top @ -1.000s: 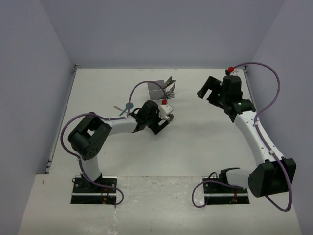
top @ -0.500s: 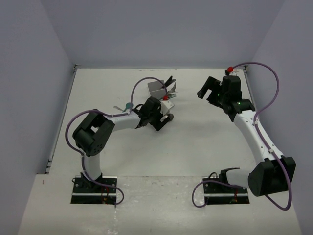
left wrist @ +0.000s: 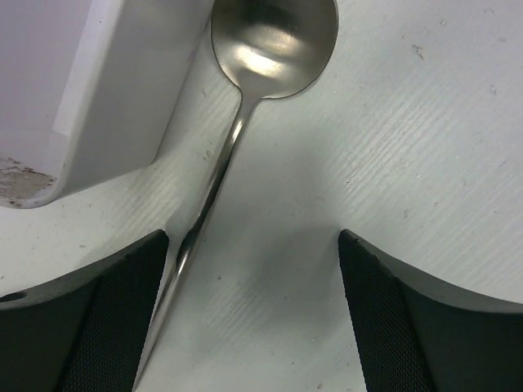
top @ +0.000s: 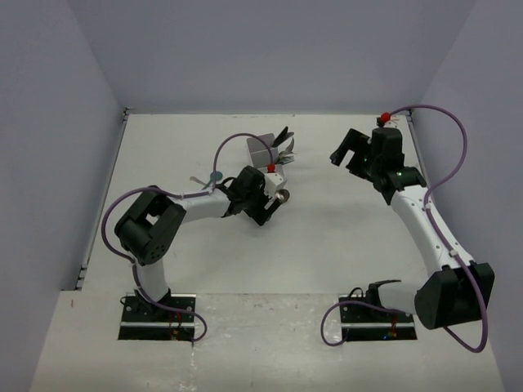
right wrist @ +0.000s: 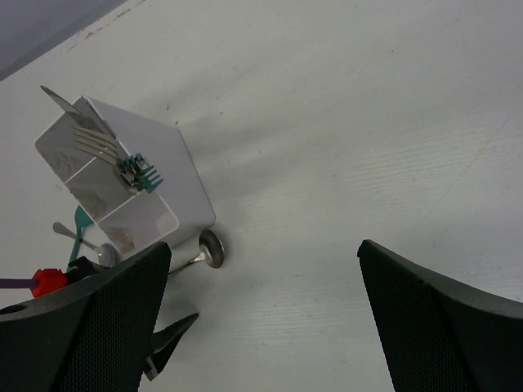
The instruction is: Sort the eating utensils into containers
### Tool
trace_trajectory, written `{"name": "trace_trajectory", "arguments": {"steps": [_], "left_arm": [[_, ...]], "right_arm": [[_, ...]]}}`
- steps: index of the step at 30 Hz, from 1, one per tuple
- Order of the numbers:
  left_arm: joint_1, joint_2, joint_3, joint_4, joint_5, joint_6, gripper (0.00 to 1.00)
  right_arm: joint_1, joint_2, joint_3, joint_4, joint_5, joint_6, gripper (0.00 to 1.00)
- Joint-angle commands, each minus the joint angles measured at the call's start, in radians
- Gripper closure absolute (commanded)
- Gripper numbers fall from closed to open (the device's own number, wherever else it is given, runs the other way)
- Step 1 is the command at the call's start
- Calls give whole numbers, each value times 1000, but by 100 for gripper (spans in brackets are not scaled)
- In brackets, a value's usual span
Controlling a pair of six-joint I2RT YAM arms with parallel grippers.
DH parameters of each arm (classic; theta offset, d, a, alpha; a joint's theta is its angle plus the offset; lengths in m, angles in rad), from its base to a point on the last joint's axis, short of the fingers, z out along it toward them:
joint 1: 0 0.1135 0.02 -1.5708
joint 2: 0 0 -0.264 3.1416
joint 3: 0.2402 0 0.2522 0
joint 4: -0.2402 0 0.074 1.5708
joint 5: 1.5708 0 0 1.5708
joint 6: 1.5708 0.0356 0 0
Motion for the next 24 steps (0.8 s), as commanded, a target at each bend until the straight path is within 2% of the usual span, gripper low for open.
{"name": "trace_trajectory", "arguments": {"steps": [1, 2, 3, 5, 6, 8, 10, 12, 17, 21, 24], "left_arm": [[-7, 24, -37, -132, 64, -33, 18], [-7, 30, -29, -139, 70, -32, 25], [-7, 30, -29, -147, 72, -32, 25], [-7, 41, -17, -172, 56, -38, 42], [-7, 44, -9, -181, 47, -44, 54], [-7, 47, -9, -182, 35, -55, 64], [-8, 44, -10, -181, 15, -61, 79], [-13, 28, -27, -184, 3, -68, 100], [-54, -67, -78, -182, 21, -90, 100], [-105, -209, -69, -175, 59, -76, 100], [-128, -309, -79, -109, 70, -38, 100]], "right_arm": [[-4, -38, -3, 31, 5, -11, 1], [-4, -42, -5, 34, 5, -11, 1], [-4, -45, -5, 34, 5, -13, 1], [-4, -51, -9, 35, 7, -13, 1], [-4, -58, -11, 37, 10, -13, 1], [-4, -59, -12, 42, 11, -13, 1], [-4, -62, -14, 43, 10, -13, 1], [-4, -61, -14, 45, 11, -11, 1], [-4, -67, -15, 49, 10, -11, 1], [-4, -76, -20, 54, 11, -10, 1], [-4, -85, -28, 60, 13, -10, 1]]}}
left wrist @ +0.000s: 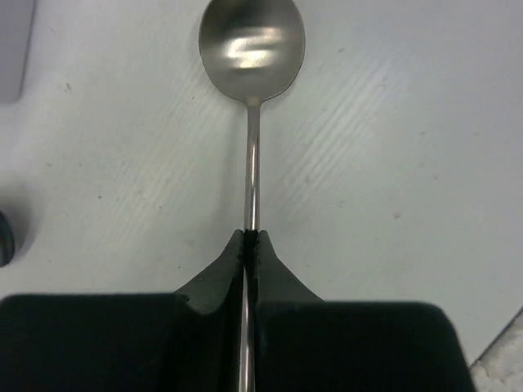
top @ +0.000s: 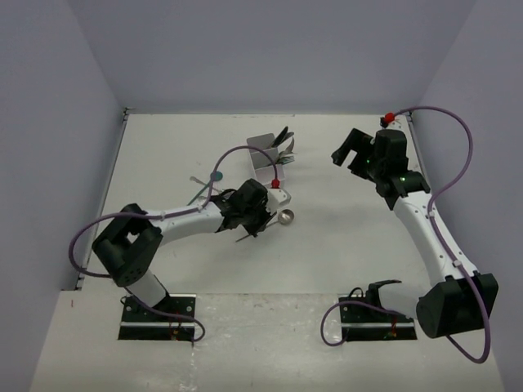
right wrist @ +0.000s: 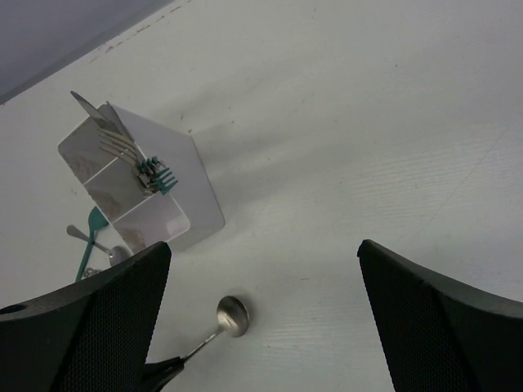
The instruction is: Sort the eating utensils into containers
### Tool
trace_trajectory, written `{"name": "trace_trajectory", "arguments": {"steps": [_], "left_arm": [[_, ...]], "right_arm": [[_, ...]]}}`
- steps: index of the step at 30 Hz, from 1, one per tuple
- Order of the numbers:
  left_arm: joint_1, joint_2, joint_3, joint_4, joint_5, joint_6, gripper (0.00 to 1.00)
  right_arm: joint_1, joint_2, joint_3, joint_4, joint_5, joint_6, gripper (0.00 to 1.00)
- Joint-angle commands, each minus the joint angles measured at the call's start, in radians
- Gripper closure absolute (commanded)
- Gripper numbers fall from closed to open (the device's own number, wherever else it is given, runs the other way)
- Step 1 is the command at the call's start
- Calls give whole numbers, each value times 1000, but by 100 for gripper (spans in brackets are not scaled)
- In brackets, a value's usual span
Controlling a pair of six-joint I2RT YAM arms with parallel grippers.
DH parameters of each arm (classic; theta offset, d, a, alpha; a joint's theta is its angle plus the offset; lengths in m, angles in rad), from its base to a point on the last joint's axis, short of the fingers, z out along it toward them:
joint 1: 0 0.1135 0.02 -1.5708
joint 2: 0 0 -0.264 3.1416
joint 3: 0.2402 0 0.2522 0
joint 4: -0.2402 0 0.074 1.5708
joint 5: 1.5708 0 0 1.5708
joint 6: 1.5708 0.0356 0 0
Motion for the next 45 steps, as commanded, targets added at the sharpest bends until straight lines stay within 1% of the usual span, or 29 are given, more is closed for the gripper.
{"name": "trace_trajectory", "arguments": {"steps": [1, 3, 4, 6, 7, 9, 10, 11, 12, 13, 15, 16, 17, 18, 19, 21, 22, 25, 29, 31, 33, 34, 35, 36, 37, 38, 42, 43, 45], "left_arm": [[-24, -163, -2, 108, 42, 26, 100], [-22, -209, -19, 186, 18, 50, 100], [-22, -219, -25, 282, -2, 57, 100], [-21, -232, -30, 362, -56, 76, 100], [-19, -232, -33, 454, -73, 81, 100], [-18, -214, -45, 556, -114, 110, 100], [-13, -201, -45, 643, -149, 118, 100], [-7, -186, -29, 668, -183, 126, 100], [-1, -151, -18, 695, -188, 135, 100], [23, -129, -10, 758, -186, 135, 100], [53, -67, 2, 824, -145, 126, 100], [82, -46, 4, 894, -127, 115, 100], [97, -8, 2, 932, -73, 104, 100], [121, 9, 1, 976, -56, 81, 100], [132, 26, -4, 1064, -42, 68, 100], [146, 72, -15, 1158, -10, 35, 100], [148, 86, -15, 1235, 2, 32, 100], [149, 139, 11, 1303, 24, 31, 100], [152, 179, 39, 1308, 74, 30, 100], [154, 185, 28, 1318, 62, 35, 100], [160, 190, 27, 1329, 62, 34, 100], [165, 189, 24, 1341, 70, 29, 100], [166, 178, 21, 1346, 79, 12, 100], [169, 169, 16, 1354, 91, 6, 100], [169, 147, 2, 1361, 114, -2, 100], [168, 123, -16, 1386, 151, -46, 100], [168, 107, -16, 1343, 125, -40, 100], [168, 98, -27, 1335, 108, -38, 100], [169, 84, -38, 1305, 105, -28, 100]], "right_arm": [[-4, -39, -15, 47, 14, -8, 1], [-4, -45, -16, 51, 14, -7, 1], [-4, -47, -18, 53, 13, -7, 1], [-4, -54, -19, 54, 13, -8, 1], [-4, -56, -21, 54, 16, -7, 1], [-4, -62, -25, 60, 21, -5, 1], [-5, -64, -25, 60, 22, -5, 1], [-4, -64, -27, 60, 27, -5, 1], [-4, -64, -27, 60, 28, -5, 1], [-5, -64, -27, 60, 28, -5, 1], [-5, -61, -29, 65, 27, -4, 1], [-5, -59, -30, 68, 28, -4, 1], [-5, -56, -30, 71, 31, -5, 1], [-5, -51, -29, 70, 33, -8, 1], [-5, -44, -26, 70, 34, -8, 1], [-5, -34, -22, 70, 34, -8, 1], [-5, -25, -18, 70, 36, -8, 1], [-5, -5, -12, 70, 33, -4, 1], [-4, 24, -30, 106, -2, -4, 1], [-4, 35, -33, 135, -76, -34, 1], [-7, 56, -51, 235, -137, -33, 1], [-5, 68, -65, 279, -218, -39, 1], [-5, 82, -65, 360, -273, -36, 1], [-5, 108, -65, 407, -327, -34, 1], [-5, 122, -64, 489, -402, -10, 1], [-5, 184, -37, 505, -445, 42, 1], [-4, 277, 22, 495, -499, 82, 1], [-4, 297, 21, 502, -516, 99, 1], [-4, 295, 1, 522, -501, 102, 1]]}}
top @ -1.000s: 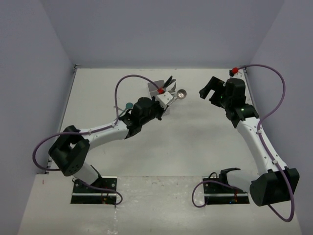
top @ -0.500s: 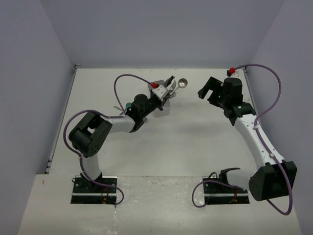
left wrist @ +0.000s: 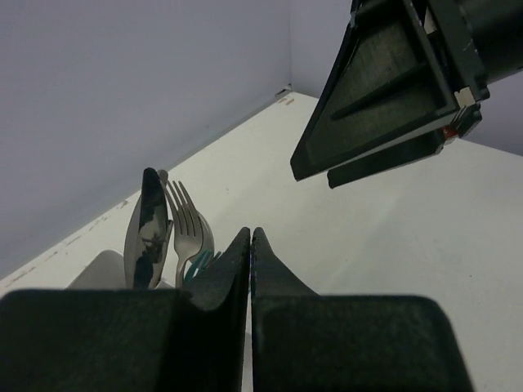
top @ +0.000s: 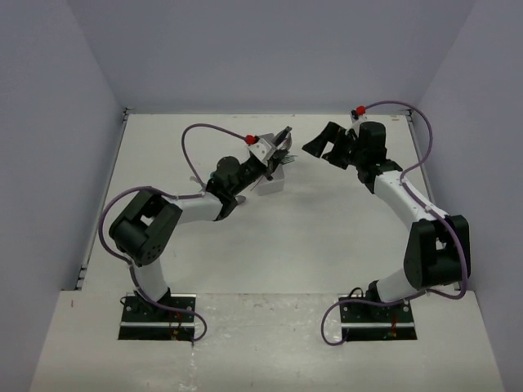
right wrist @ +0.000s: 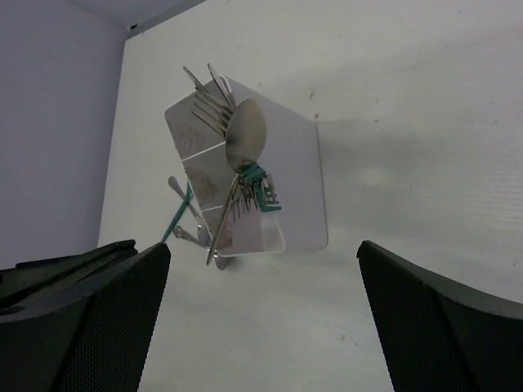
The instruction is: Sort the eating utensils into containers
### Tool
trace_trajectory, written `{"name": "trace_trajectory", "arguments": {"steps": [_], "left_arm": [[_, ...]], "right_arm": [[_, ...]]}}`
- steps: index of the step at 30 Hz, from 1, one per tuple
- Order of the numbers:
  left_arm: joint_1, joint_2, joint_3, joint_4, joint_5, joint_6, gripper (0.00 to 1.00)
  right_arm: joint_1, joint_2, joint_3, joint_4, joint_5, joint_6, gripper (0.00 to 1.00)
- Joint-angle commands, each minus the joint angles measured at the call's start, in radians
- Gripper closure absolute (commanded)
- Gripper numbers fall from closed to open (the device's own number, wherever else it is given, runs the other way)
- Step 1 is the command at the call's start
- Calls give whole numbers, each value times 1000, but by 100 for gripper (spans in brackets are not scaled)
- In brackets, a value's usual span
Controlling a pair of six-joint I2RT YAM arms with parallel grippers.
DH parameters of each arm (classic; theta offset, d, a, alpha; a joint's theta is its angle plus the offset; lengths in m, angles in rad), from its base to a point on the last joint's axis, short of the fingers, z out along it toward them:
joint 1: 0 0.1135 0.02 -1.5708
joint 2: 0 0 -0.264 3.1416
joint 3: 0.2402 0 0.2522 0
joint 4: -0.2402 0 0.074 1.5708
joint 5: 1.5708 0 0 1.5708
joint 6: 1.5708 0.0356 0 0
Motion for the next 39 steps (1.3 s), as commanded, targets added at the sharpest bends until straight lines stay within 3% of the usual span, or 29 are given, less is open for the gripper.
{"name": "trace_trajectory", "arguments": {"steps": [1, 7, 10, 11, 12, 13, 15, 16, 18, 19, 20, 29, 32, 36, 39], "left_arm": [[9, -79, -33, 18, -9, -9, 100], [9, -162, -90, -20, -64, -23, 100], [9, -188, -36, -217, -106, 38, 100], [9, -188, -15, -345, -118, 49, 95], [9, -184, 22, -403, -130, 73, 63], [9, -177, 37, -499, -121, 96, 49], [7, -148, 83, -583, -77, 159, 36], [9, -135, 97, -642, -56, 178, 35], [9, -99, 135, -692, -54, 202, 36], [9, -85, 163, -704, -60, 207, 46], [9, -58, 175, -718, -75, 214, 48], [12, 77, 289, -718, -132, 233, 60], [13, 94, 306, -723, -140, 236, 69], [15, 93, 317, -752, -149, 236, 93], [15, 65, 297, -770, -149, 233, 100]], "right_arm": [[-1, -6, 17, 83, -67, 27, 1], [18, 41, 51, 117, -113, -9, 1], [65, 45, 114, 2, 6, -122, 1], [79, 40, 129, -21, 45, -145, 1], [91, 37, 141, -60, 92, -170, 1], [92, 23, 129, -64, 103, -168, 1], [92, 9, 114, -69, 123, -165, 1], [92, -4, 100, -72, 126, -165, 1], [92, -17, 89, -84, 139, -162, 1], [92, -29, 80, -91, 143, -164, 1], [92, -38, 74, -98, 151, -164, 1], [92, -121, 13, -138, 217, -167, 1], [92, -146, 1, -144, 226, -165, 1], [92, -170, -10, -149, 241, -164, 1], [92, -179, -12, -153, 251, -162, 1]]}}
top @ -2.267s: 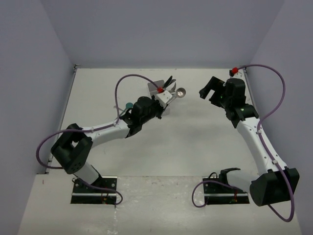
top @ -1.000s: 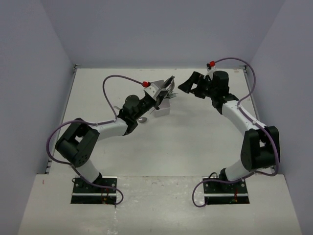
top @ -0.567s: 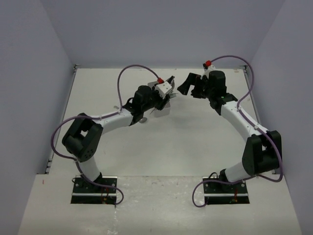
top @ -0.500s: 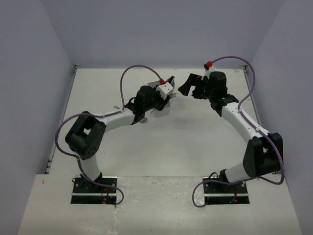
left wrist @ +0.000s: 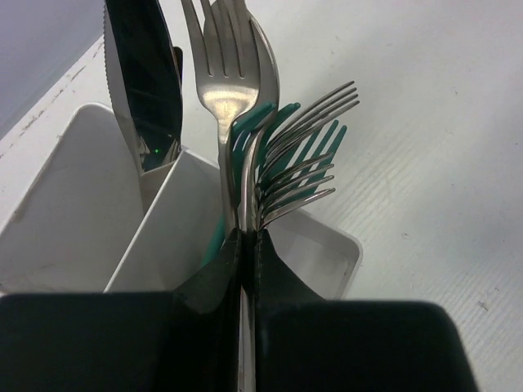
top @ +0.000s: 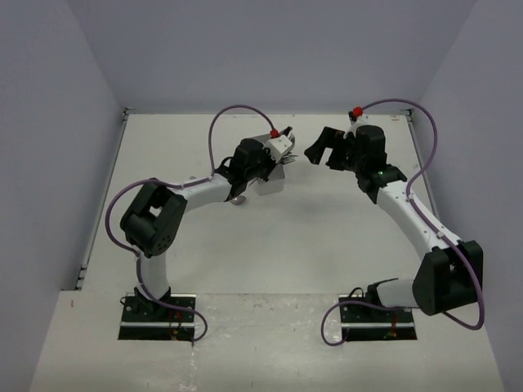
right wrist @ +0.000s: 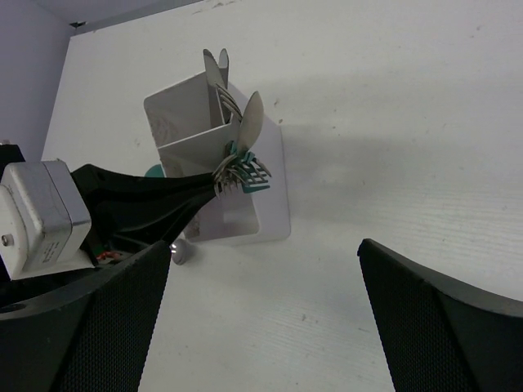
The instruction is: Sort the eating utensils into containers
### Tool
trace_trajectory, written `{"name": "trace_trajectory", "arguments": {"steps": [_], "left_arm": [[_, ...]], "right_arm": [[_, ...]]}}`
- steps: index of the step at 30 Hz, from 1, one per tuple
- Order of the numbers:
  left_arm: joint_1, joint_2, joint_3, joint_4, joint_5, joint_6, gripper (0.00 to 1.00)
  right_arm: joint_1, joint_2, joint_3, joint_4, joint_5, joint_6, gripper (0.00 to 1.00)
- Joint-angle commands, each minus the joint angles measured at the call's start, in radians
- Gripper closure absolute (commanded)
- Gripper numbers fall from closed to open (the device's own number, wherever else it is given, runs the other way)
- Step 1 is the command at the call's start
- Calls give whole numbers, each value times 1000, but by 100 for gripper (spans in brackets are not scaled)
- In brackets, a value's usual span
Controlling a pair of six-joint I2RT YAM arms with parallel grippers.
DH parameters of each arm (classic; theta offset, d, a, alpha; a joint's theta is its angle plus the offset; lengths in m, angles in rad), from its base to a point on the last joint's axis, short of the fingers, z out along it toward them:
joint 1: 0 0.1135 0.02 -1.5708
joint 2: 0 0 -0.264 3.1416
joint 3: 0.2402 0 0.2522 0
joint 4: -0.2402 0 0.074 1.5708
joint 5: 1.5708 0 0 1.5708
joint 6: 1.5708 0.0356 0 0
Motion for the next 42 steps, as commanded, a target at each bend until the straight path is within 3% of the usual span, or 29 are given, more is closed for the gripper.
{"name": "trace_trajectory", "arguments": {"steps": [1, 15, 24, 32, 36, 42], "left_arm": [[2, -41, 5, -17, 1, 17, 100], [2, -227, -98, 35, 35, 26, 100], [2, -226, -92, 72, 47, 22, 100], [2, -131, -39, 46, -15, 8, 100], [2, -135, -35, 68, 63, -20, 100], [2, -204, -52, 100, 47, -84, 100]], "right_arm": [[-1, -40, -5, -3, 33, -13, 1], [-1, -48, 1, 6, 23, 0, 1], [-1, -59, 3, -2, 31, -1, 1], [-1, -76, -3, -14, 46, -18, 1], [5, -41, 3, 28, -85, -73, 1], [34, 73, 76, 66, -70, -104, 1]]}}
